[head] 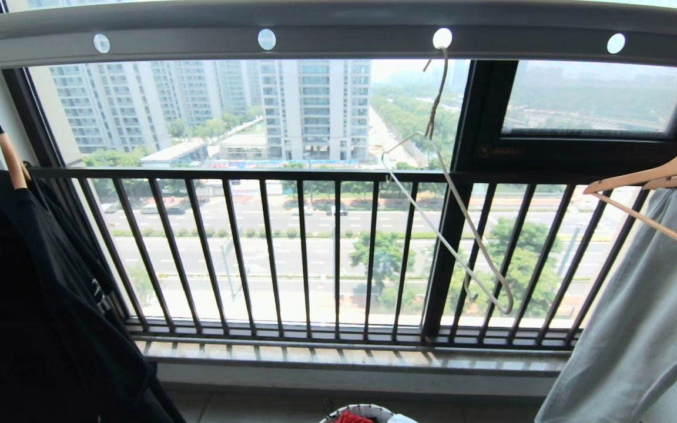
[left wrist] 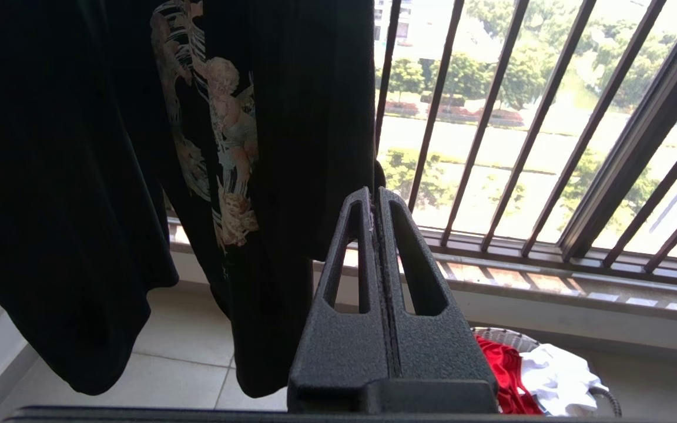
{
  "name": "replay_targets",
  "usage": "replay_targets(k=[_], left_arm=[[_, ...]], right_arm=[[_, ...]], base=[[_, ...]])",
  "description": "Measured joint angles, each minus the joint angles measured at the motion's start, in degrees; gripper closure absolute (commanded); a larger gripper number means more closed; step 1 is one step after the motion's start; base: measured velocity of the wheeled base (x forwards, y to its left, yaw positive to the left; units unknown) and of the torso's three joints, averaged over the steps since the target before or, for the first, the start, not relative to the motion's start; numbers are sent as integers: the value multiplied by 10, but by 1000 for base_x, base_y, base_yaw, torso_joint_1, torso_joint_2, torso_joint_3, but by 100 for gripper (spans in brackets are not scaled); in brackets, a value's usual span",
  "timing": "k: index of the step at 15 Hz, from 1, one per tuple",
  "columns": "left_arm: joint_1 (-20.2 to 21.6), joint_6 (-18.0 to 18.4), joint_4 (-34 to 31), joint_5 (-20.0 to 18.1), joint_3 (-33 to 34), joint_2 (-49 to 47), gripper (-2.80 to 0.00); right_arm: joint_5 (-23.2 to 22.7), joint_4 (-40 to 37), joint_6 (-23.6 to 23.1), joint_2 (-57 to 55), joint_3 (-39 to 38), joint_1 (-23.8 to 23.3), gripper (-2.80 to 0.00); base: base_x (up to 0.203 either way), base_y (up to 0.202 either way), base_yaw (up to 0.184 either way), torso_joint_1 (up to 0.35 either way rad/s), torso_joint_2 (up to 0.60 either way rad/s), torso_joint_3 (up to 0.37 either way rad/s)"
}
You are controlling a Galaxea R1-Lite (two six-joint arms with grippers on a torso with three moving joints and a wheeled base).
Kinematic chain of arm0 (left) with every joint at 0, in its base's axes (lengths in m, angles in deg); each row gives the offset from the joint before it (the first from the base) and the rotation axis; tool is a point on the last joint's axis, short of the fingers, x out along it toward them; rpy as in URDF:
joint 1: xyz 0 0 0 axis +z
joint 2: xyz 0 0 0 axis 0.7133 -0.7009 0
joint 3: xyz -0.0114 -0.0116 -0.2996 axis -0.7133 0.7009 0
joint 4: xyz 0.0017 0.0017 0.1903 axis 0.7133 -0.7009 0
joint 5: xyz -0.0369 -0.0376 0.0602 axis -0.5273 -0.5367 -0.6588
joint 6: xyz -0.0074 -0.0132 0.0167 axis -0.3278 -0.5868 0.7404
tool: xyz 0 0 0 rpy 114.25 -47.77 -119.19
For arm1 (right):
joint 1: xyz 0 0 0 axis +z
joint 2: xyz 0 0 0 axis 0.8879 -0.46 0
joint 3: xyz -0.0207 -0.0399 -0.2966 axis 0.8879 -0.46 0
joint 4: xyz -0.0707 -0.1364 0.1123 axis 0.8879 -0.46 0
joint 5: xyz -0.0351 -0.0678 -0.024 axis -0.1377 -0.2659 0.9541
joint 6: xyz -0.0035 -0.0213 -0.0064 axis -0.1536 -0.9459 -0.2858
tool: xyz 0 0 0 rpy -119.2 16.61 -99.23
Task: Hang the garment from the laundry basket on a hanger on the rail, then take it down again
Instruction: Pick up the clothes rack on the clothesline
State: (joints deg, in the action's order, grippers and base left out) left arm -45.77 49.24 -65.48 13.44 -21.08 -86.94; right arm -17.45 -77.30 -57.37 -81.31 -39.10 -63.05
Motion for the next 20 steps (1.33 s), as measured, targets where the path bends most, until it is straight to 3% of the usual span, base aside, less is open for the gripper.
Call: replay_targets(k=[20], left_arm=[[0,0,0,0,0,0,0]], right_arm=[[-1,-5,7,0,4,0,0]], base=[[0,0,0,0,0,0]])
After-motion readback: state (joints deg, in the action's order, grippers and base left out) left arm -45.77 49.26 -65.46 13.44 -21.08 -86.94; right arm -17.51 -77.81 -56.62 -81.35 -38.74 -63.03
